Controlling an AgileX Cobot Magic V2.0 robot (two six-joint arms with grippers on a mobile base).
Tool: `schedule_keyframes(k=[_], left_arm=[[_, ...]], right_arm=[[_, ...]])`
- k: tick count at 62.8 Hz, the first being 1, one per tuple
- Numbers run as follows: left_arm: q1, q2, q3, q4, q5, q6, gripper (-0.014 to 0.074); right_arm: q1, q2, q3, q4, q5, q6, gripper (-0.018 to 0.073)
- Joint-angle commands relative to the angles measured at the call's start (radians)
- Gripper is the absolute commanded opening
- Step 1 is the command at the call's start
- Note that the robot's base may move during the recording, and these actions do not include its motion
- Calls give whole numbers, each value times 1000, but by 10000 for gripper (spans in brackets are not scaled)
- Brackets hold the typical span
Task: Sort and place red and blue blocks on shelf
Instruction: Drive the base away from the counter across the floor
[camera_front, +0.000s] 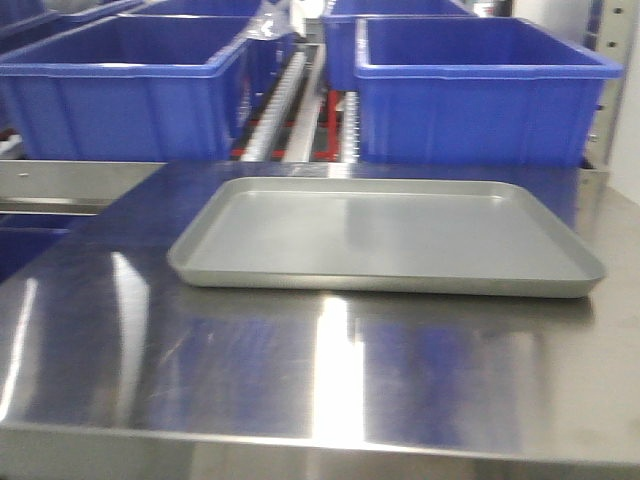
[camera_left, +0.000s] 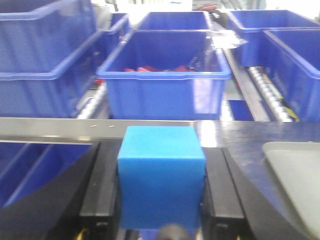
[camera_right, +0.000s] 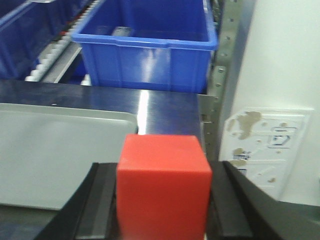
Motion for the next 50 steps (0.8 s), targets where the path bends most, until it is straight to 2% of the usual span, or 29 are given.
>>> schedule_keyframes(k=[1,50], left_arm=[[-1,8,-36,-4,-85,-1,125],[-1,8,-36,-4,-85,-1,125]], right_arm=[[-7,7,-26,-6,-84,-2,57],[-7,7,-26,-6,-84,-2,57]])
